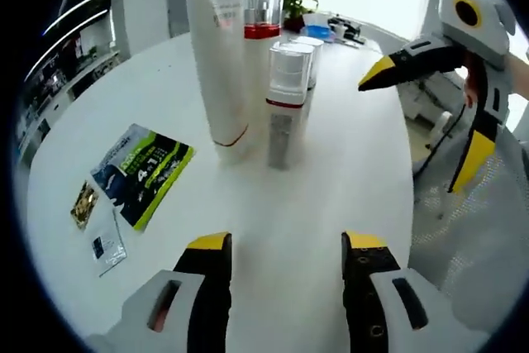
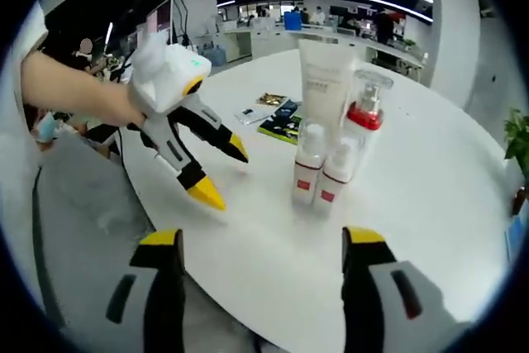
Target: Arrange the skincare products in the storage area until every visible bottle or jar stands upright without overlapping.
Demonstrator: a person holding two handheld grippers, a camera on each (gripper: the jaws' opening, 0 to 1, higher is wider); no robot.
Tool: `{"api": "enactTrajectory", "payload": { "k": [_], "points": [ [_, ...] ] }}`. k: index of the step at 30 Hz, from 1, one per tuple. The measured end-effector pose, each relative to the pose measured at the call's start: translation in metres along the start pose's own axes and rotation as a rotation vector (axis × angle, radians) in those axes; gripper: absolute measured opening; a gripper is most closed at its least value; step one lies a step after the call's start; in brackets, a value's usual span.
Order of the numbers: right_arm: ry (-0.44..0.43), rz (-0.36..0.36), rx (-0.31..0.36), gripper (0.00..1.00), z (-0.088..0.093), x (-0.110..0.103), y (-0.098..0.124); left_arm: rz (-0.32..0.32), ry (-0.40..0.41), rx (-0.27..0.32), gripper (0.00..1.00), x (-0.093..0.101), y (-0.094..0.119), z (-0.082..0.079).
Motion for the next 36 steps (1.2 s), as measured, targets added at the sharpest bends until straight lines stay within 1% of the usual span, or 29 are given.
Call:
{"api": "enactTrajectory", "payload": {
  "k": [4, 8, 12, 17, 24, 27, 31, 36],
  "points": [
    [-0.010, -0.005, 0.012, 0.83, 0.000, -0.007, 0.002, -0.021, 0.047, 0.002, 0.55, 0.006, 0.013, 0.009],
    [-0.013, 0.011, 0.009, 0.94, 0.003, -0.012, 0.003, -0.043, 0.098, 0.004, 0.57, 0.012, 0.026, 0.021],
    [-0.026, 0.014, 0.016, 0.98, 0.007, -0.016, 0.008, -0.069, 0.148, 0.013, 0.59, 0.022, 0.040, 0.033],
    [-0.055, 0.010, 0.027, 0.99, 0.013, -0.019, 0.015, -0.106, 0.204, 0.019, 0.60, 0.036, 0.058, 0.048],
    [-0.092, 0.002, 0.034, 0.99, 0.022, -0.026, 0.019, -0.155, 0.269, 0.043, 0.61, 0.048, 0.079, 0.062],
    [-0.072, 0.006, 0.034, 0.98, 0.021, -0.029, 0.020, -0.176, 0.287, 0.050, 0.61, 0.052, 0.085, 0.065],
    [-0.077, 0.003, 0.052, 0.98, 0.019, -0.031, 0.022, -0.200, 0.327, 0.061, 0.62, 0.058, 0.092, 0.069],
    [-0.066, 0.006, 0.072, 0.98, 0.018, -0.036, 0.026, -0.223, 0.350, 0.073, 0.65, 0.068, 0.101, 0.068]
  ]
}}
Point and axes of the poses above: the point that each gripper's makers call its tool centre point, and the gripper's own axes: y roughly backward along the fingers, x roughly to its right, z roughly out of its underside, the point moved 10 cm from there along y, roughly backward along the fingers, and after that the axes turned 8 degrees about -y, right-handed, at the moved point
